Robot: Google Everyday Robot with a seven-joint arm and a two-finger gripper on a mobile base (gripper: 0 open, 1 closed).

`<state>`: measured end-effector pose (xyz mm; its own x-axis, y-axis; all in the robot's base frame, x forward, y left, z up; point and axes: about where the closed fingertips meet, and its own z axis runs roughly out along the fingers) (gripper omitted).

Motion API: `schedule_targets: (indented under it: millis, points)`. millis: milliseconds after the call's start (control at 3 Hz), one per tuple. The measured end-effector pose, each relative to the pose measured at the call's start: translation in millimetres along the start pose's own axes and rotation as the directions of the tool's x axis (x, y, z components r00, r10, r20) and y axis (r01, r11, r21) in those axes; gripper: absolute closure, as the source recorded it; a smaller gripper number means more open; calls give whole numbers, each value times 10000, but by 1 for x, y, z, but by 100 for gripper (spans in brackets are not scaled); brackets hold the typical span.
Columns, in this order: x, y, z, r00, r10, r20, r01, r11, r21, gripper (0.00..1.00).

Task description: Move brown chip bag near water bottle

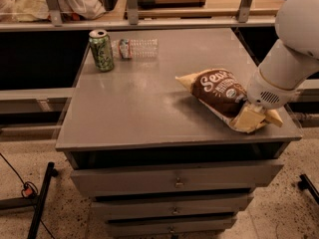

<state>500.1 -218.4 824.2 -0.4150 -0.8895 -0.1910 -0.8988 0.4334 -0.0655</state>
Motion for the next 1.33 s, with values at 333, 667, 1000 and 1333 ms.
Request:
schedule_targets:
  millis: [333, 667, 1000, 1333]
  points:
    - [0, 0, 0, 10000, 0, 0, 0, 10000, 1, 100]
    - [-26, -31, -8, 9994, 335, -27, -333, 9974, 646, 100]
    - [-70, -79, -17, 9970, 769, -10, -757, 9836, 1635, 100]
    - [-98, -119, -24, 9930, 1182, 84, -1169, 9653, 2334, 100]
